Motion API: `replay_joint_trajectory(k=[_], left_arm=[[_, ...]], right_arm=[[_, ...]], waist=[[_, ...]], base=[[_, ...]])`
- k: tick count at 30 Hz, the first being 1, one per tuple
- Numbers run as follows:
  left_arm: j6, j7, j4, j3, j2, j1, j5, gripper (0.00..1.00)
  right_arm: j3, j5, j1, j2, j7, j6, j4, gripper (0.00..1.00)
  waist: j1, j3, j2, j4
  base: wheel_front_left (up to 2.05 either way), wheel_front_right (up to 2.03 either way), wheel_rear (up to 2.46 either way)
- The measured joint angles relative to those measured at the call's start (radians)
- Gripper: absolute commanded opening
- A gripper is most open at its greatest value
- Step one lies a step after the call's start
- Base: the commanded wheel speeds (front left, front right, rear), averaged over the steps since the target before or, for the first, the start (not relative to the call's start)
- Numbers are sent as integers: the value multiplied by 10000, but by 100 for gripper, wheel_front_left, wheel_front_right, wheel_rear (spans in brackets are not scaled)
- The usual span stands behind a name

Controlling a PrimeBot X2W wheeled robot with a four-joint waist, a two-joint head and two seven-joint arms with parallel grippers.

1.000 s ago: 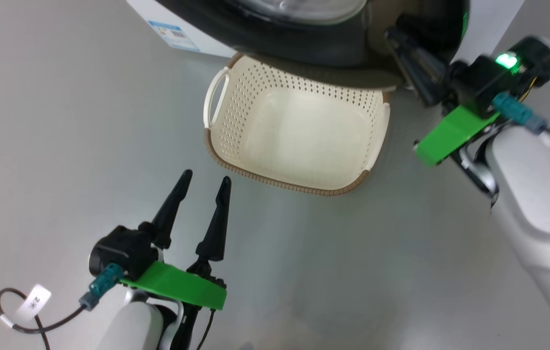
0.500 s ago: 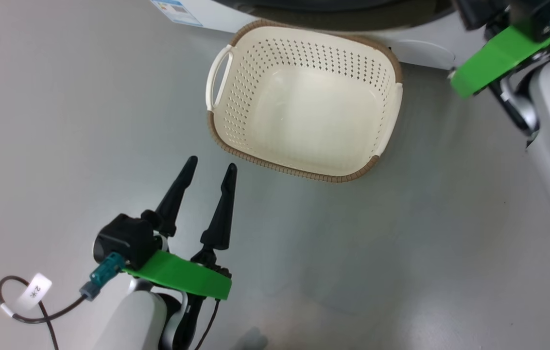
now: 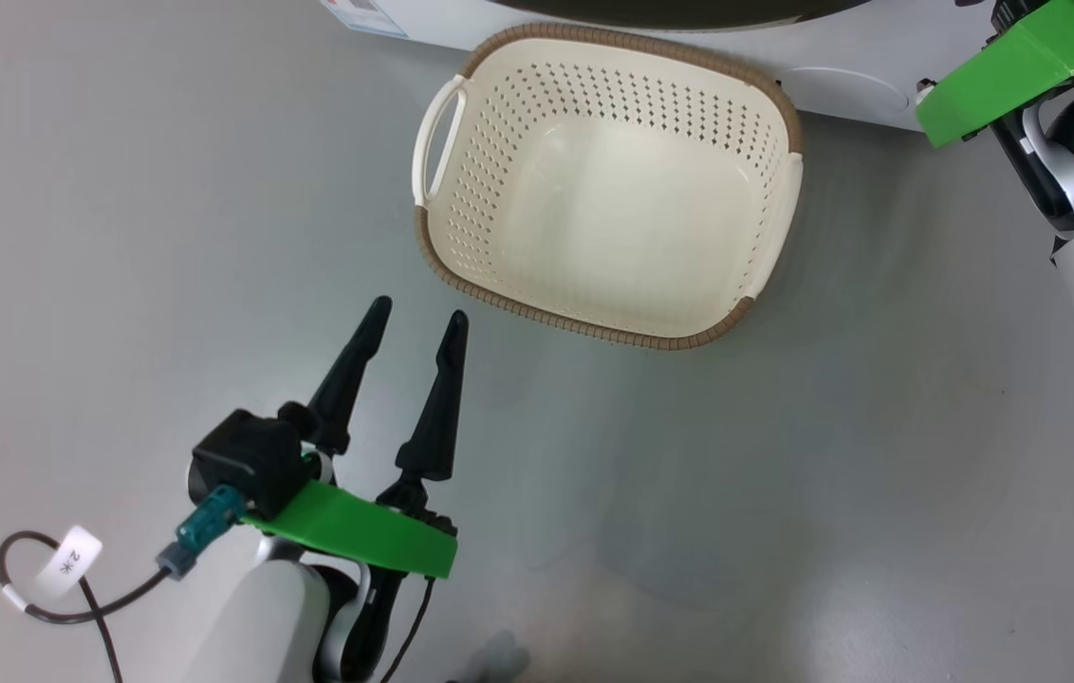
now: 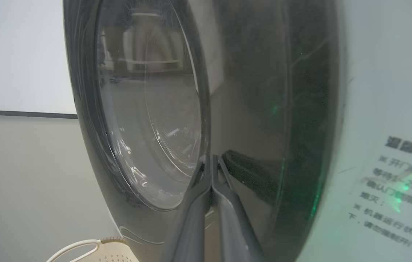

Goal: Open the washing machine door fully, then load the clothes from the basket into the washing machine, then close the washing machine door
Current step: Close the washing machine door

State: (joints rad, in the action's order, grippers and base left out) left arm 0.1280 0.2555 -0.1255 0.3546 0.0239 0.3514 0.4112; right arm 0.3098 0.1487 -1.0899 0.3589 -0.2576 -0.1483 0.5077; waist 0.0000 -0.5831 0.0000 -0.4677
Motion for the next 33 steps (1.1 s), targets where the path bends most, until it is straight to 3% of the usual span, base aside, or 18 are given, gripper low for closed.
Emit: replay_joint_trajectory(k=[15, 21, 33], left_arm=[[0, 0, -19, -33, -2, 13, 23, 100], [0, 0, -151, -163, -2, 0, -102, 100], [0, 0, -479, -635, 391, -996, -389, 100]], right_arm=[[-314, -176, 119, -286, -10, -27, -6, 0], [-531, -123, 931, -449, -10, 113, -134, 0], [-1333, 458, 3695, -1755, -8, 119, -922, 0]], waist=[[0, 156, 0, 152], [0, 610, 0, 362], [0, 2258, 0, 1183]], base=[[0, 0, 0], [0, 0, 0], [0, 0, 0]])
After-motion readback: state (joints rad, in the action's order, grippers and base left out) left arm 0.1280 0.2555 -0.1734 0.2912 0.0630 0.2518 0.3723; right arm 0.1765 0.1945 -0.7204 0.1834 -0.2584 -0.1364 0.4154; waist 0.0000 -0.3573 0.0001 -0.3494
